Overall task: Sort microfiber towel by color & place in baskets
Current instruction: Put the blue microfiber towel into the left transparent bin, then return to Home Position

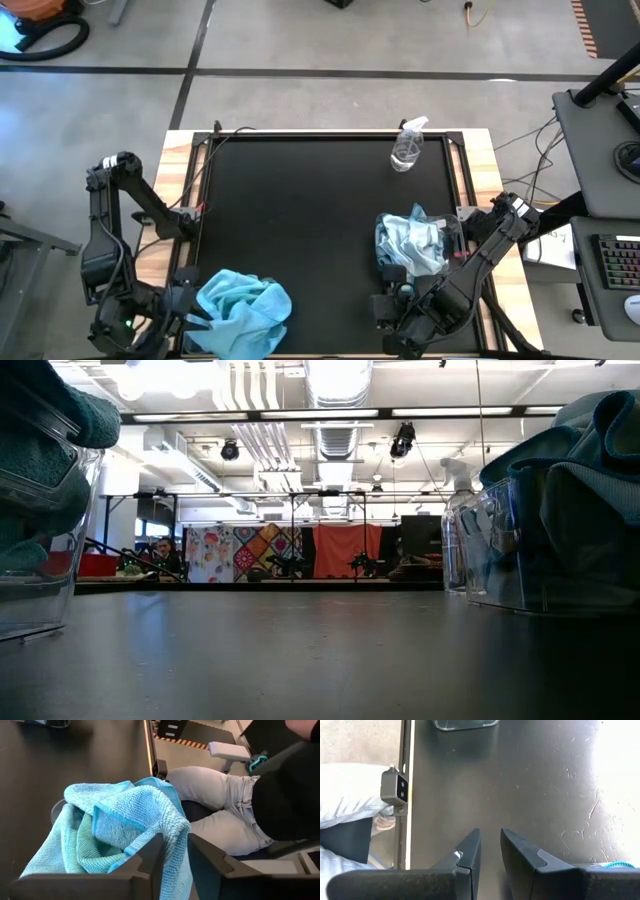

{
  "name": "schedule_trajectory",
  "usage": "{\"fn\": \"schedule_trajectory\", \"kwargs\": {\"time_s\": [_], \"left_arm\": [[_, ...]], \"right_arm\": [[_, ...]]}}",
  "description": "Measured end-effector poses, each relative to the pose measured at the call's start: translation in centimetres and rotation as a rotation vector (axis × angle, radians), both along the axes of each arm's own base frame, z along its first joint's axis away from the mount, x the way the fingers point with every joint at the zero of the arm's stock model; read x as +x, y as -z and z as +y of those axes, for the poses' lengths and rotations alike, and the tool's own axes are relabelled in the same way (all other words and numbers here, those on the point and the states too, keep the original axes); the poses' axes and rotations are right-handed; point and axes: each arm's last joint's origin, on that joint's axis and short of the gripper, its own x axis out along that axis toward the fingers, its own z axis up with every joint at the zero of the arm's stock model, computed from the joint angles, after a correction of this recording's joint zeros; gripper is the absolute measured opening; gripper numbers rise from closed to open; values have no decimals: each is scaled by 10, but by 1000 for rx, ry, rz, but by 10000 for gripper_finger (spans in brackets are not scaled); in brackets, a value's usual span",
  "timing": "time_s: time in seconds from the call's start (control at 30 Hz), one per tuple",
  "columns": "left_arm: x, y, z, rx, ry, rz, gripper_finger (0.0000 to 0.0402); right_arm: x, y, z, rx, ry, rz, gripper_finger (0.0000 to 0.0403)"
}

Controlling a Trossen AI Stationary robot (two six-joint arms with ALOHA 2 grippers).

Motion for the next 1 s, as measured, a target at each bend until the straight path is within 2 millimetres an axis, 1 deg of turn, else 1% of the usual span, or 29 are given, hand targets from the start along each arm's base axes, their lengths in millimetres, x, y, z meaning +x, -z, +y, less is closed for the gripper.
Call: {"fn": "schedule_trajectory", "kwargs": {"time_s": [0.13,0.2,0.3,0.43,0.5,0.63,0.8,0.87,1.0], "left_arm": [[2,0,1,-2,-9,10,97],[1,2,3,21,9,42,109],[-5,6,11,81,28,166,122],[-12,10,26,135,-45,353,127],[-14,8,30,145,-70,390,127],[-15,-3,32,117,-59,387,127],[-17,-26,35,68,-28,360,127],[-19,-32,40,92,-32,356,127],[-22,-37,56,227,-85,315,127]], "right_arm": [[0,0,0,0,0,0,68],[0,0,0,1,1,0,68],[0,0,0,1,1,0,68],[0,0,0,19,27,0,68],[0,0,0,24,35,-1,68],[0,0,0,24,34,0,68],[0,0,0,19,28,0,68],[0,0,0,7,11,0,68],[0,0,-1,-36,9,-25,68]]}}
